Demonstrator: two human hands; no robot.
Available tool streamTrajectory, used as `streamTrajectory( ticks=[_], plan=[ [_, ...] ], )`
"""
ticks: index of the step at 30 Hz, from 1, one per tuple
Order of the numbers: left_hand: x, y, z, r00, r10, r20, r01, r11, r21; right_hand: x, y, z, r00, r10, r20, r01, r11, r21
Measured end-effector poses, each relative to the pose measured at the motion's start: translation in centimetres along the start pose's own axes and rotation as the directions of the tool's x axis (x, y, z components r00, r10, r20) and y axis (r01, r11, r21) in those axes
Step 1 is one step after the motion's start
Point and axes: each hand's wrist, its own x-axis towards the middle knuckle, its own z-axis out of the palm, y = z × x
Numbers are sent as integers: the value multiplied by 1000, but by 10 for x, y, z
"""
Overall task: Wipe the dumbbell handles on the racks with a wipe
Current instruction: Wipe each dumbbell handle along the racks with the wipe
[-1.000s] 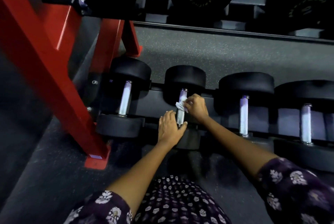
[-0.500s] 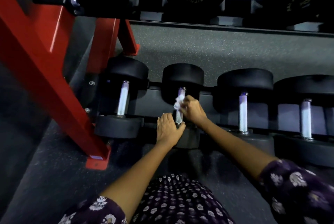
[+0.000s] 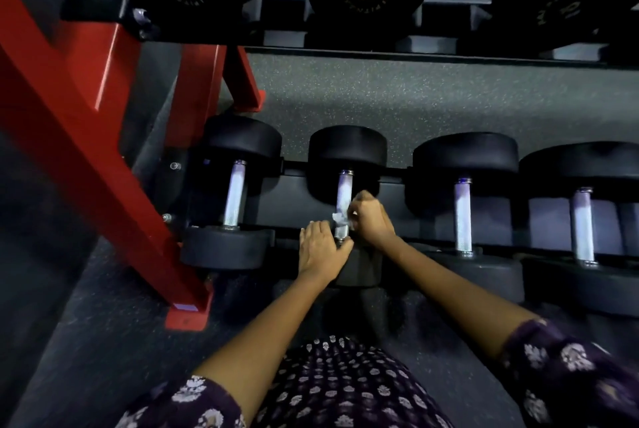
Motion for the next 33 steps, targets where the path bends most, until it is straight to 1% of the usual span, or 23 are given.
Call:
streamTrajectory(
  ticks=[2, 3, 4, 6, 7, 9, 10, 11, 14, 15, 16, 17, 18, 19, 20, 22, 24, 26, 29, 31, 33],
  plan=[
    [0, 0, 1, 1000, 1, 9, -2, 1000, 3, 20, 1, -9, 996, 78, -32, -74, 992, 103],
    [0, 0, 1, 1000, 0, 14, 0, 1000, 5, 28, 1, -13, 994, 92, -67, -84, 990, 111],
    [0, 0, 0, 1000, -2, 16, 1, 1000, 8, 31, 0, -16, 991, 101, -90, -93, 991, 95],
    [0, 1, -1, 1000, -7, 28, 7, 1000, 14, 22, -2, -13, 994, 56, -91, -55, 998, 16],
    [0, 1, -2, 999, -8, 38, 8, 1000, 20, 13, -3, -8, 998, -6, -56, 5, 1000, -20],
    [0, 2, -3, 999, -16, 52, 14, 1000, 27, -5, -2, 3, 988, -123, 90, 125, 992, -14],
    [0, 3, -4, 998, -19, 56, 18, 1000, 21, -6, -2, 4, 979, -148, 137, 152, 988, -16],
    [0, 3, -4, 998, -22, 59, 21, 1000, 12, -1, -3, 2, 981, -149, 126, 154, 988, -25],
    [-1, 3, -5, 998, -31, 62, 33, 999, -29, 22, -6, -10, 996, -89, -28, 89, 996, -21],
    [-2, 3, -5, 997, -36, 62, 39, 998, -40, 24, -7, -11, 994, -111, -12, 110, 993, -53],
    [-3, 3, -6, 997, -40, 61, 43, 998, -48, 23, -8, -11, 983, -169, 67, 175, 979, -107],
    [-5, 3, -6, 997, -42, 64, 45, 998, -51, 18, -8, -9, 956, -237, 173, 263, 954, -143],
    [-6, 3, -7, 997, -40, 69, 44, 998, -52, 12, -7, -7, 913, -299, 278, 348, 926, -148],
    [-7, 3, -7, 996, -37, 81, 42, 998, -51, 7, -4, -6, 871, -334, 359, 400, 908, -125],
    [-8, 3, -9, 994, -34, 102, 39, 998, -48, 4, 0, -8, 851, -328, 410, 402, 910, -106],
    [-7, 4, -11, 988, -43, 149, 46, 999, -20, 6, 6, -17, 873, -258, 414, 313, 947, -69],
    [-8, 4, -10, 984, -78, 161, 80, 997, -7, 6, 7, -22, 890, -195, 411, 237, 970, -53],
    [-11, 4, -8, 986, -115, 119, 122, 991, -52, 2, 3, -18, 901, -198, 386, 230, 972, -38],
    [-18, 5, -1, 987, -161, 25, 163, 975, -151, -4, 3, -8, 917, -214, 337, 211, 976, 47],
    [-22, 5, 3, 982, -188, 5, 186, 968, -170, -8, 11, -10, 935, -159, 318, 138, 987, 87],
    [-23, 5, 4, 981, -194, 4, 192, 965, -177, -9, 13, -14, 940, -98, 326, 78, 994, 74]
  ],
)
